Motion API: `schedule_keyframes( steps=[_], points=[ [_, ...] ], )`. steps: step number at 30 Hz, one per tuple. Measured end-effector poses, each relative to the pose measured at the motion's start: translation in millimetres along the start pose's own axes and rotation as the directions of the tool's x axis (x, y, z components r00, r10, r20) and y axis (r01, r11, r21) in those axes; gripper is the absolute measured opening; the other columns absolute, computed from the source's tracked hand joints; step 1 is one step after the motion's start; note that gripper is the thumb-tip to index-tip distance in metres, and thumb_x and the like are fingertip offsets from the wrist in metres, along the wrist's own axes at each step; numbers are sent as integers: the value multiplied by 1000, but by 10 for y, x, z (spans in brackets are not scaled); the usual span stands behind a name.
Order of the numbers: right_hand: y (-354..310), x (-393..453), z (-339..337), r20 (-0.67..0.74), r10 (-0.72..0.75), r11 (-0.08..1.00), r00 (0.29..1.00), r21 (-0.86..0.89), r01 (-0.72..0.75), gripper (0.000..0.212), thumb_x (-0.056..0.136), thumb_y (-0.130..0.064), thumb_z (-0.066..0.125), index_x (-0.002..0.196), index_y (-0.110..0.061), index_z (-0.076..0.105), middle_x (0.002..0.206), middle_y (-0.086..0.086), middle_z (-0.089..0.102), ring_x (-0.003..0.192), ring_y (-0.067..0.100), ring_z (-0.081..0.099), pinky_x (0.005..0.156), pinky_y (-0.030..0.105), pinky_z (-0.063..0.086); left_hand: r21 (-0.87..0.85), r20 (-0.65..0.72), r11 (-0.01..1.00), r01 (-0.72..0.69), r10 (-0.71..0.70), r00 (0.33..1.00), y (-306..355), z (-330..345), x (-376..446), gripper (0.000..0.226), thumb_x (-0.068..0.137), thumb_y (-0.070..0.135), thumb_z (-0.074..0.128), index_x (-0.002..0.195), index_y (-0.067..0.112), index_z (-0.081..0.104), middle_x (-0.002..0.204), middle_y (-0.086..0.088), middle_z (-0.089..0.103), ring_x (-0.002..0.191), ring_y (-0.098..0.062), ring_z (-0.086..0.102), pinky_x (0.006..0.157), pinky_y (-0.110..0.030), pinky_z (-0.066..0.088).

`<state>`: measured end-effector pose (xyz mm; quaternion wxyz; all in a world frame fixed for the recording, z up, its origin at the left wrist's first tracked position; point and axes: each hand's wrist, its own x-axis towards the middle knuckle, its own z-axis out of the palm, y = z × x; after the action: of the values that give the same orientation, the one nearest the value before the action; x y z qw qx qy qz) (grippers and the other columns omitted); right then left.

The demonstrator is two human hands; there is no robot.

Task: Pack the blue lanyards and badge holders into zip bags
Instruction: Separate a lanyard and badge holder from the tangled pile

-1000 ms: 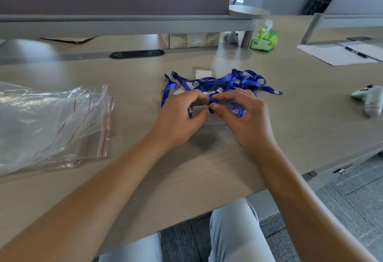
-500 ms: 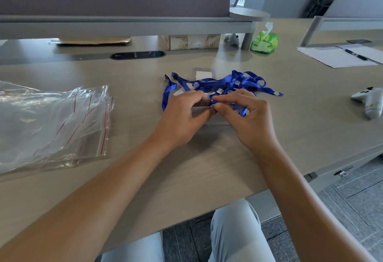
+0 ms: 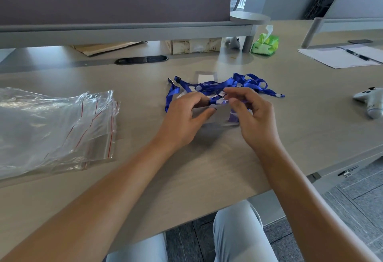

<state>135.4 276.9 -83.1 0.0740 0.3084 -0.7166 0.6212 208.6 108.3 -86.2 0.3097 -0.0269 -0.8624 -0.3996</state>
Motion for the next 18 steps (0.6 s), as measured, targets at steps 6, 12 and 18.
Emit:
schedule_keyframes(
  steps=[6, 12, 18],
  points=[
    [12, 24, -49, 13, 108, 964, 994, 244, -107, 41, 95, -19, 38, 127, -18, 64, 119, 5, 74, 119, 22, 66, 105, 42, 49, -64, -25, 997, 47, -49, 998, 111, -252, 102, 9, 95, 21, 69, 96, 12, 69, 95, 7, 72, 95, -4, 67, 79, -23, 54],
    [-108, 10, 11, 257, 104, 938, 961, 295, -181, 50, 94, 0, 51, 141, -15, 55, 137, 5, 66, 131, 16, 59, 108, 33, 49, -100, 14, 994, 39, -38, 999, 398, -619, 405, 7, 94, 21, 71, 97, 15, 71, 88, 12, 71, 84, 0, 64, 70, -14, 47],
    [-388, 174, 179, 360, 146, 958, 922, 182, -223, 28, 105, -13, 56, 133, -17, 62, 126, -10, 73, 122, 4, 64, 101, 19, 48, -221, 106, 975, 35, -12, 994, 563, -755, 706, 4, 92, 18, 73, 97, 18, 72, 90, 8, 76, 91, -7, 70, 83, -22, 51]
  ],
)
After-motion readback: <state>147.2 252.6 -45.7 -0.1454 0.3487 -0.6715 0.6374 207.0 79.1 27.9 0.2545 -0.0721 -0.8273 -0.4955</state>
